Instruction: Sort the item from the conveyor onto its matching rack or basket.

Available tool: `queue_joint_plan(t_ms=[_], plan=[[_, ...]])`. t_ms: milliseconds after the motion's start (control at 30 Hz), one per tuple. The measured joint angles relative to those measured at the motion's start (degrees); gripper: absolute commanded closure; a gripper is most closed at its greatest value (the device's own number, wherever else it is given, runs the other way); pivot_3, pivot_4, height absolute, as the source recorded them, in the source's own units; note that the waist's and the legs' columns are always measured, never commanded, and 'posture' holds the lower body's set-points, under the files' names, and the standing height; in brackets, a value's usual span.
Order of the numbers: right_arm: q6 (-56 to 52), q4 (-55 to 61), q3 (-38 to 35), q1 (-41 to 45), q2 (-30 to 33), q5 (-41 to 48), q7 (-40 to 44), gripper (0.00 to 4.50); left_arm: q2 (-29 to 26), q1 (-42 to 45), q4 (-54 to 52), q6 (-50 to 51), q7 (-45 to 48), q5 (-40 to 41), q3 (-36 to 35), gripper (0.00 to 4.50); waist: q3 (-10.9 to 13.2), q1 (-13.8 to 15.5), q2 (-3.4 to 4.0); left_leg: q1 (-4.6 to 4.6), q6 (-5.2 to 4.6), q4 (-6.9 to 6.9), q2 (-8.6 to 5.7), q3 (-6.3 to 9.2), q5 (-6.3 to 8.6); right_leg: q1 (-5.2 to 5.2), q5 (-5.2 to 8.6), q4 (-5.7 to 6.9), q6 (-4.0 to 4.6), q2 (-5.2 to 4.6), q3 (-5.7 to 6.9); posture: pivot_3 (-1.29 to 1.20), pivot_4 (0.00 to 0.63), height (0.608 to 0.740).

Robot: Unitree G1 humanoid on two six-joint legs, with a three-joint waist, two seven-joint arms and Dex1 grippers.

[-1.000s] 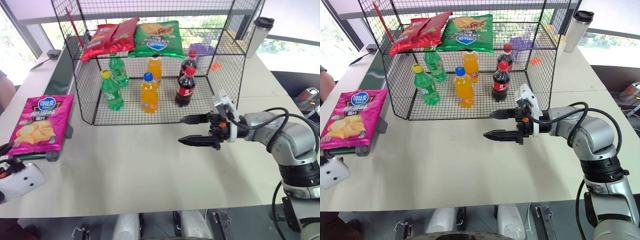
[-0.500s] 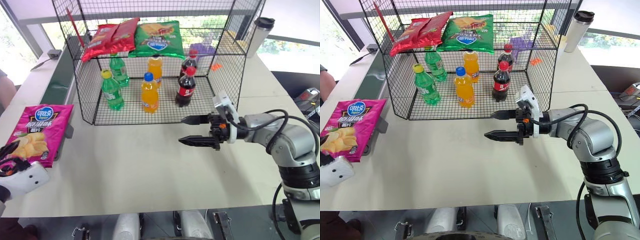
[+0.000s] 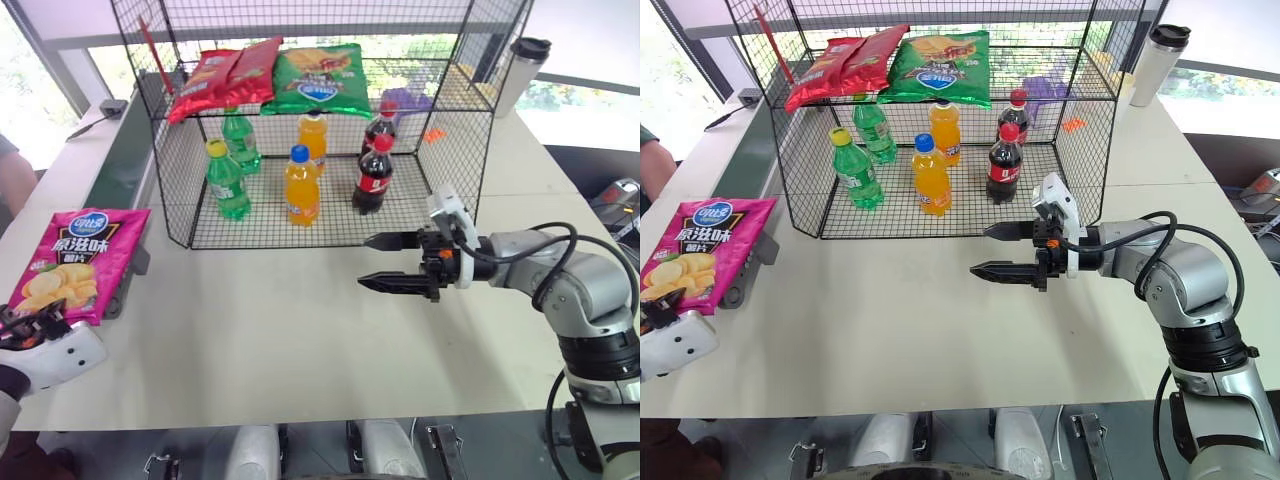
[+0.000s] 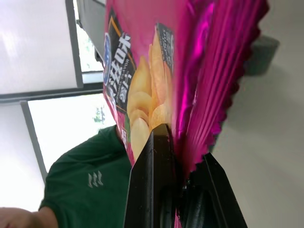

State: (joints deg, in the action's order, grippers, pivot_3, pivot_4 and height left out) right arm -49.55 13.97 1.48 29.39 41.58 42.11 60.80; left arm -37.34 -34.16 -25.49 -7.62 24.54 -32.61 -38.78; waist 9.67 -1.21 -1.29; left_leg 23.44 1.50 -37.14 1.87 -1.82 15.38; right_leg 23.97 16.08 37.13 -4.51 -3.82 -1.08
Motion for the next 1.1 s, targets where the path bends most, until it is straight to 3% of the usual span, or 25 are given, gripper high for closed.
queue_joint_plan(t_ms=[200, 267, 400, 567, 733, 900, 967, 1100], plan=[[0.73, -0.20, 0.08, -0.10, -0.17, -0.33, 0.02, 0.00, 3.10, -1.64, -6.74, 2.84, 2.29, 4.87, -4.84, 4.46, 0.00, 0.25, -0.01, 0.01, -0.01, 0.01, 0.01, -0.08, 0.00, 0.03, -0.01, 0.04, -0.01, 0.00, 0.06, 0.00, 0.150, 0.740], [1.10, -0.33, 0.12, -0.05, -0.18, -0.35, 0.32, 0.00, 2.52, -2.65, -9.67, 5.53, 7.63, 12.65, -8.46, 4.46, -0.01, 0.30, -0.02, -0.01, 0.00, -0.05, 0.02, -0.07, 0.00, 0.00, 0.00, 0.05, 0.00, 0.00, 0.08, 0.00, 0.150, 0.740], [1.56, -1.85, 0.63, 0.47, -0.41, -0.65, 1.28, 0.00, -2.93, -4.52, -15.22, 18.54, 22.14, 33.74, -22.93, 4.46, -0.01, 0.20, -0.01, -0.06, -0.01, -0.15, 0.02, -0.07, 0.00, -0.08, 0.00, 0.06, 0.00, 0.04, 0.14, 0.00, 0.150, 0.740], [2.40, -4.63, 1.84, 2.43, -2.57, -1.37, 1.95, 0.00, -14.66, 1.58, -15.64, 36.61, 30.58, 50.01, -36.03, 4.46, 0.02, 0.38, 0.04, -0.14, -0.02, -0.29, 0.03, 0.06, -0.01, -0.26, 0.00, 0.10, -0.01, 0.34, 0.34, 0.00, 0.150, 0.740], [1.86, -8.37, 1.00, 7.16, -5.20, -0.08, 2.27, 0.00, -36.48, 20.61, -6.44, 60.25, 34.68, 69.84, -44.12, 4.46, 0.14, 0.04, 0.05, -0.10, -0.03, -0.73, 0.08, 0.10, 0.00, -0.42, 0.00, 0.13, -0.06, 0.66, 0.37, 0.00, 0.150, 0.740], [-0.95, -10.91, -3.20, 12.36, -6.86, 4.15, 1.39, 0.00, -46.99, 38.15, 3.64, 75.72, 36.11, 91.83, -43.41, 4.46, 0.28, -0.66, 0.08, -0.09, -0.05, -0.73, 0.05, 0.09, 0.01, -0.39, -0.18, 0.17, -0.46, 0.78, 0.30, 0.00, 0.150, 0.740], [-1.18, -12.05, -5.78, 15.95, -6.79, 5.32, 0.99, 0.00, -47.42, 43.72, 6.59, 75.64, 33.87, 101.46, -38.27, 4.46, 0.43, -0.84, 0.34, -0.13, -0.05, -0.71, 0.07, 0.12, 0.01, -0.38, -0.18, 0.33, -0.48, 0.79, 0.29, 0.00, 0.150, 0.740], [2.24, -14.36, -6.87, 19.77, -4.90, 3.60, 2.51, 0.00, -44.41, 50.28, 8.29, 70.97, 29.85, 111.70, -23.58, 4.46, 0.47, -0.74, 0.37, -0.16, -0.04, -0.76, 0.14, 0.23, 0.00, -0.37, -0.18, 0.53, -0.48, 0.94, 0.29, 0.00, 0.150, 0.740]])
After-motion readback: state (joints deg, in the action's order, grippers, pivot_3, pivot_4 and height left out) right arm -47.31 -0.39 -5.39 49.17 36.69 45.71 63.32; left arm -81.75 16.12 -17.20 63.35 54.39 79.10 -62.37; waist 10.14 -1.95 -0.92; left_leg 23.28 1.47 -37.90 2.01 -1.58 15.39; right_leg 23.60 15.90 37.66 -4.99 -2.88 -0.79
